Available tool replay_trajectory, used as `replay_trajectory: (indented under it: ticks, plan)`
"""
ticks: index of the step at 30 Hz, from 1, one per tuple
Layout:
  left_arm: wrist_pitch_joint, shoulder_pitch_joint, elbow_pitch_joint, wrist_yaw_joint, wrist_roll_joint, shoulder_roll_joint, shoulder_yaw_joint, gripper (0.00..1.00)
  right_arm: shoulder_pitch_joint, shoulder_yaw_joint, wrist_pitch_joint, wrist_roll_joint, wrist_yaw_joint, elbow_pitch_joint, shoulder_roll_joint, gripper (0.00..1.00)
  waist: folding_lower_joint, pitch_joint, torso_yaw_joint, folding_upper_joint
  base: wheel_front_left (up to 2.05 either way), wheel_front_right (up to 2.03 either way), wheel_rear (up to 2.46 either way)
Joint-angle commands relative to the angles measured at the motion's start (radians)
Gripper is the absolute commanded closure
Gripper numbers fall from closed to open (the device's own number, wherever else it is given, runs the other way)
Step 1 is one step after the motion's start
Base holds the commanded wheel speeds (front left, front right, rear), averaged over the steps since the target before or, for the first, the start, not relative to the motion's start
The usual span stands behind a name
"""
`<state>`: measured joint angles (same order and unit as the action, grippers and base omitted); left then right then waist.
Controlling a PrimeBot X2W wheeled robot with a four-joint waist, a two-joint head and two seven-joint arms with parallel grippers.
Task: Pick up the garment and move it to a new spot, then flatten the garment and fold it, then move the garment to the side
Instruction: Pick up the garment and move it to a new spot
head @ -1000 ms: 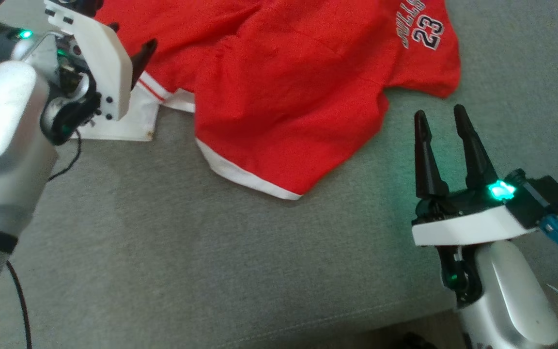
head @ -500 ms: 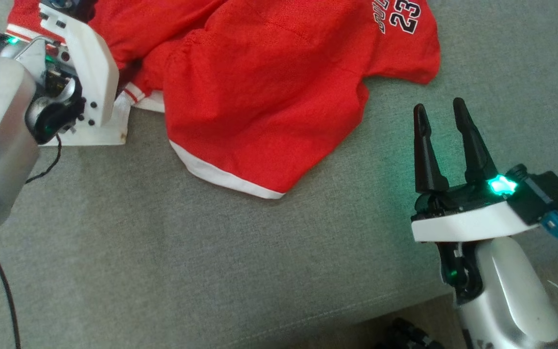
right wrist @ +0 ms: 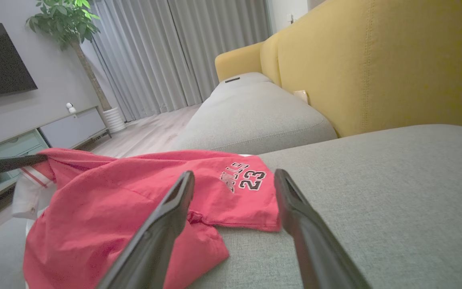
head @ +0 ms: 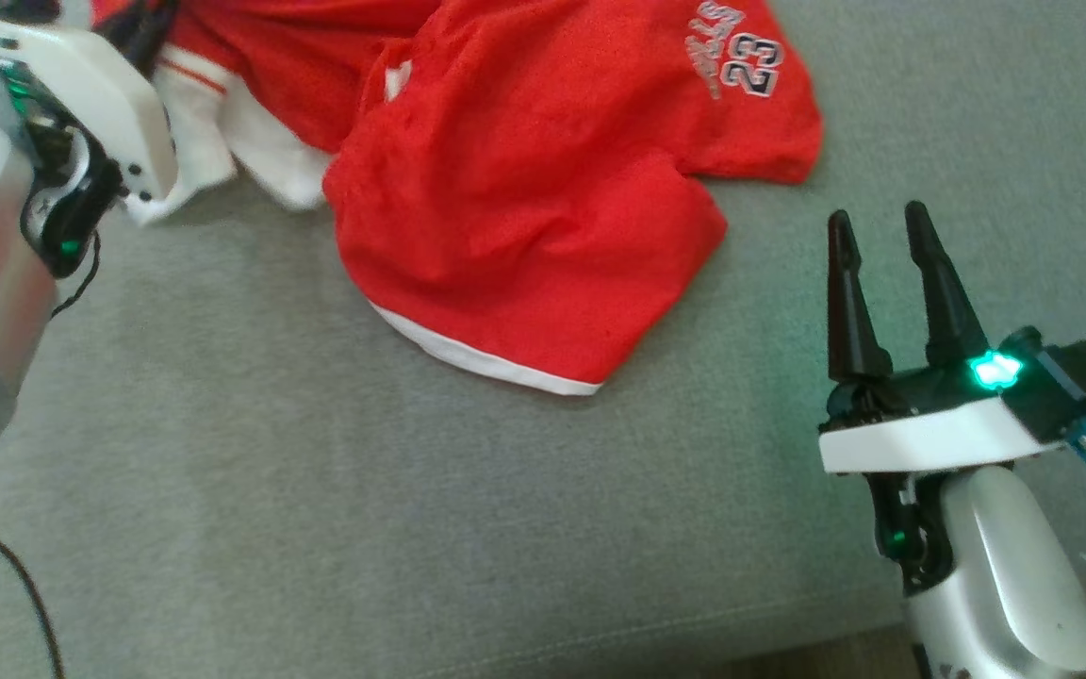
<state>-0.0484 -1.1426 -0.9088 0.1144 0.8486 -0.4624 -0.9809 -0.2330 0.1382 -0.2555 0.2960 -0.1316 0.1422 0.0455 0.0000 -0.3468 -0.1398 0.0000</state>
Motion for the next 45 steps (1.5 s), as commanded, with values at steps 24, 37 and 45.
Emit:
replay_trajectory:
  ticks: [24,37,45]
  plan:
    - [-0.213,0.218,0.478,-0.200,-0.144,-0.150,0.611,1.00,0.109,0.003,-0.006,-0.013,0.001,0.014,0.005,0.00,0.0000,0.248,0.176,0.0000,0.00,0.00,0.00]
    - [-0.213,0.532,0.543,-0.253,-0.218,-0.253,0.669,1.00,0.139,-0.006,-0.006,-0.008,0.001,0.013,0.005,0.00,0.0000,0.282,0.188,0.0000,0.00,0.00,0.00]
    - [-0.201,0.711,0.466,-0.220,-0.203,-0.170,0.575,1.00,0.139,-0.018,-0.006,-0.018,0.001,0.009,0.005,0.00,0.0000,0.272,0.180,0.0000,0.00,0.00,0.00]
